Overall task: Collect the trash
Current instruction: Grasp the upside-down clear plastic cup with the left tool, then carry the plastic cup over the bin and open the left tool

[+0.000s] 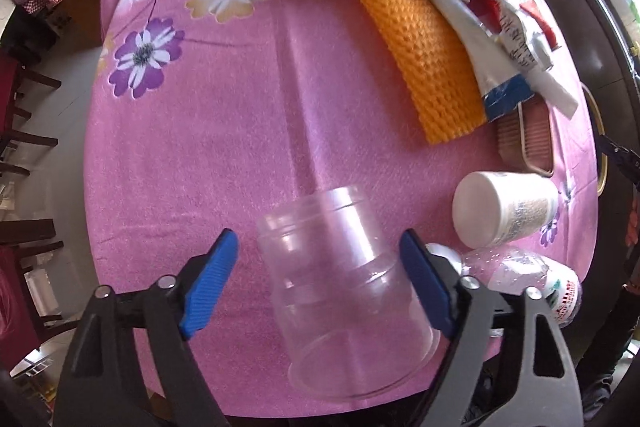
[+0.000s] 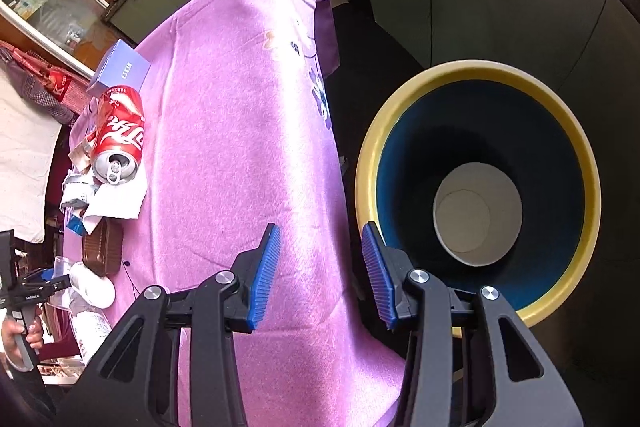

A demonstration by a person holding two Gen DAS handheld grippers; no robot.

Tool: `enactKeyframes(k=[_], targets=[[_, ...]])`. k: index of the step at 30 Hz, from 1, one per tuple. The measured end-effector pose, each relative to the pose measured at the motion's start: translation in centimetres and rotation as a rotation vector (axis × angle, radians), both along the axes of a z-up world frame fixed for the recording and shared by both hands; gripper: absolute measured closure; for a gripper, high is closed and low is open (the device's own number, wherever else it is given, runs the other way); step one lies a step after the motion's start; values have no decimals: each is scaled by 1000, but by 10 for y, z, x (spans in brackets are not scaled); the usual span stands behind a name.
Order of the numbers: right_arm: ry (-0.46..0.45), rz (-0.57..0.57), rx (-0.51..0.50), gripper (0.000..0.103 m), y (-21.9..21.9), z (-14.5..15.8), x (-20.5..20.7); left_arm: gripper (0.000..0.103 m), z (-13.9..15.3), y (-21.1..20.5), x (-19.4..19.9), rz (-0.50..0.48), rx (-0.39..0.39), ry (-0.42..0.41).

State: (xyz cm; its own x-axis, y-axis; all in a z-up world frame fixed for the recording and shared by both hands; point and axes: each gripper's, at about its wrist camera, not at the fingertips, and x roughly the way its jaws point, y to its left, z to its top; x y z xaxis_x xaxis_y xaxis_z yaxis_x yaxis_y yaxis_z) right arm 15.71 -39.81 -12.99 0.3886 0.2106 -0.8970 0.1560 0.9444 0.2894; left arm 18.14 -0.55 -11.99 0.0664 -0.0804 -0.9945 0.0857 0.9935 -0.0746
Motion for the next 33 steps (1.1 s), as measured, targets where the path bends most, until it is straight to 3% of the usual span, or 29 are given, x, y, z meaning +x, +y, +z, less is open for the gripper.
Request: enactKeyframes(k=[4,8,13,18,22,25,33], targets=[[-4,6,15,59,-2,-4,-3,41,-14,4,-2,11,-15,53],[-13,12,25,59,-3,-4,-6,45,-14,10,-4,10,-18,17],[-39,12,29,59,-7,3,-11,46,20,12,-4,-12,-12,-55],[-72,-5,29,59,-15,13,-20,46,67,-16,-12,-91,-8,-160],[-109,-33,2,59,-28,26,-37,46,110,-75,-4,-225,-32,-242],[-138,-73,-31,59,-46,36,-57,46,121,-142,5,-356,-66,-279],[-172,-208,-65,59,-107,43,-125,45,125,-354,28,-686,-209,-305]])
